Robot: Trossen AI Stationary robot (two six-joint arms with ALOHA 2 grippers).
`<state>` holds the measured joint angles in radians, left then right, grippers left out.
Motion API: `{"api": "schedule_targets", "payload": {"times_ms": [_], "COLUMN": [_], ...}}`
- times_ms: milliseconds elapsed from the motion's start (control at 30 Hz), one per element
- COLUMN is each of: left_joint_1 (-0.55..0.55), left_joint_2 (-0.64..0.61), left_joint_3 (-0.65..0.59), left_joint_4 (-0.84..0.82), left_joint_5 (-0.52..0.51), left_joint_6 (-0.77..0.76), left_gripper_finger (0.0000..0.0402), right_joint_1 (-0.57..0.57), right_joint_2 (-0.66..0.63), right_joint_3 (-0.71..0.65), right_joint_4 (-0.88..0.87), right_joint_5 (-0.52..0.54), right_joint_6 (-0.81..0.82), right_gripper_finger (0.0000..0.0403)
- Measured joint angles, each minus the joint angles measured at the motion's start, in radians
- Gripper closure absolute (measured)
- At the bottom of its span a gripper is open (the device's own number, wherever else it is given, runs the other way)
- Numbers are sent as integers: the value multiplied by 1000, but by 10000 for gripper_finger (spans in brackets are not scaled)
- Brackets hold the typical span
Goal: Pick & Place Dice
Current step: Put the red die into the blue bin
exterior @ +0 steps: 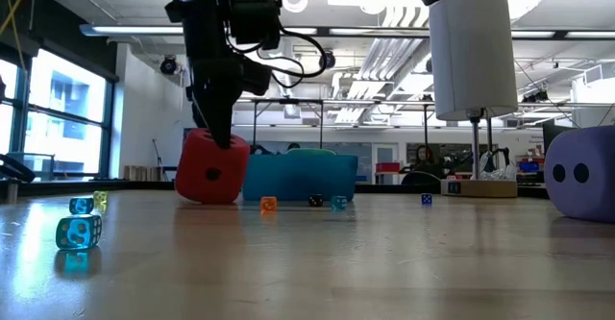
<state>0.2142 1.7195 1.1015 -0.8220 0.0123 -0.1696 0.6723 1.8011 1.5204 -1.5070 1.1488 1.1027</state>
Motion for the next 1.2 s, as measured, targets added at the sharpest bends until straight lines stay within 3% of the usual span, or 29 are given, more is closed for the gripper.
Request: {"api": "schedule_targets", "payload": {"times_ms": [133, 367, 800, 1200], "left_joint_1": [-2, -45, -89, -72], "left_joint_2": [-2, -25, -250, -247], "left_joint_3": [0, -2, -5, -2], "left_joint_4": [-3, -6, -19, -5], "left_joint_5": [11, -18, -26, -62], "left_joint_6": [3, 38, -15, -11], "left_gripper_finger": [100, 119, 145, 293], "right_joint_1": [0, 0, 0, 0], "right_joint_2": [0, 0, 0, 0], "right_joint_3": [0, 0, 0, 0], "right_joint_4": [0, -1, -1, 0], "right_joint_5": [0, 0, 0, 0], "right_joint_6": [0, 0, 0, 0], "right_gripper_finger": [3, 3, 3, 3]}}
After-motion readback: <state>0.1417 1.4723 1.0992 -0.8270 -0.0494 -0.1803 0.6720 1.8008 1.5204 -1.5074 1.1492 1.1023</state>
